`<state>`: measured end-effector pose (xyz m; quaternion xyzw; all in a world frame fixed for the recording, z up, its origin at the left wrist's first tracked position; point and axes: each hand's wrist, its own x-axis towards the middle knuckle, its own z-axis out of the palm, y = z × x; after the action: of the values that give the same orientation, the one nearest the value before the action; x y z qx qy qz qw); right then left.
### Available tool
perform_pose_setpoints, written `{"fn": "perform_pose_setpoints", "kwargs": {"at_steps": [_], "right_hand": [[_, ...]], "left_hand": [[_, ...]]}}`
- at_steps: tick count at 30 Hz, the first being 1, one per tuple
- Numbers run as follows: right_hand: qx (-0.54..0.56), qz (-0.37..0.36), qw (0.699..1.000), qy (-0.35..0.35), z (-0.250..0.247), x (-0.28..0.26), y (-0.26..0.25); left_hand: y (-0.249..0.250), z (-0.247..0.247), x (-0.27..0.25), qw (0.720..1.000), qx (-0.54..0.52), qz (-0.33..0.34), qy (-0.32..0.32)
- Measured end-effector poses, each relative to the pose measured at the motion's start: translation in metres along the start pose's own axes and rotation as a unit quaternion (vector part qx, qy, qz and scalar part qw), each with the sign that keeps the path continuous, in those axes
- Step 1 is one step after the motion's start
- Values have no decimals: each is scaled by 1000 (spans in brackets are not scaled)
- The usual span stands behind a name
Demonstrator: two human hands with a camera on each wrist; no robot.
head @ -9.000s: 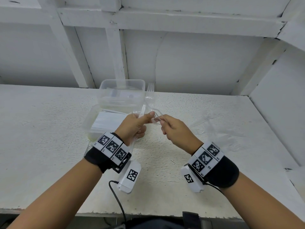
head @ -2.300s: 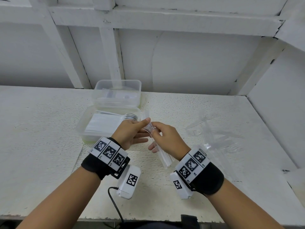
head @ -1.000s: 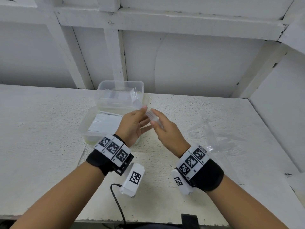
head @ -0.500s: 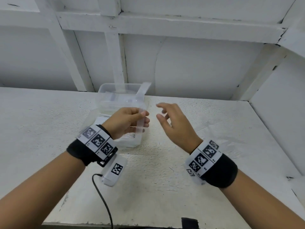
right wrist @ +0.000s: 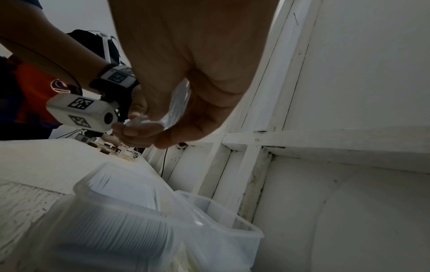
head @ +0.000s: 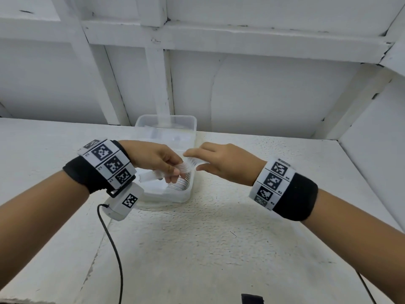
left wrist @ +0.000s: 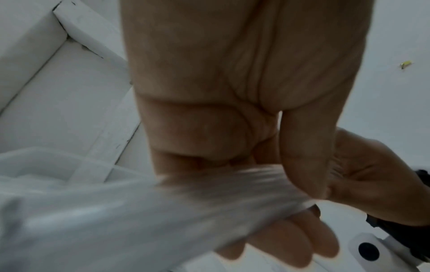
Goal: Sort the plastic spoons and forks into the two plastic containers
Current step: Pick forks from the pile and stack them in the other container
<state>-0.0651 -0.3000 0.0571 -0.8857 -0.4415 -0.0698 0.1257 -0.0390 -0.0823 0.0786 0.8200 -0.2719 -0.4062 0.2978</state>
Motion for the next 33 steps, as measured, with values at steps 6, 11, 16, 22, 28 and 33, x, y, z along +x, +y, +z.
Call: {"fn": "perform_pose_setpoints", "kwargs": {"at_steps": [6,11,16,22,28,33], "right_hand": [[43,-5,997,63,11,17,16],[11,14,998,61,22,38,27],[7,48,998,36,33,69,54],[118,137,983,11,38,117,97],[133,185,972,-57,60,154,124],[150,203,962,-101,78,171,126]], "left_hand": [[-6,-20,5,999,22,-21,11],[-14,-43,16,998,47,-38,30],[-30,-71,26,993,59,-47,87],[-65,-112,27,942,70,-87,318],[-119,-135,34,880,-81,-238,403],[-141,-130,46,878,-171,-283,346]]}}
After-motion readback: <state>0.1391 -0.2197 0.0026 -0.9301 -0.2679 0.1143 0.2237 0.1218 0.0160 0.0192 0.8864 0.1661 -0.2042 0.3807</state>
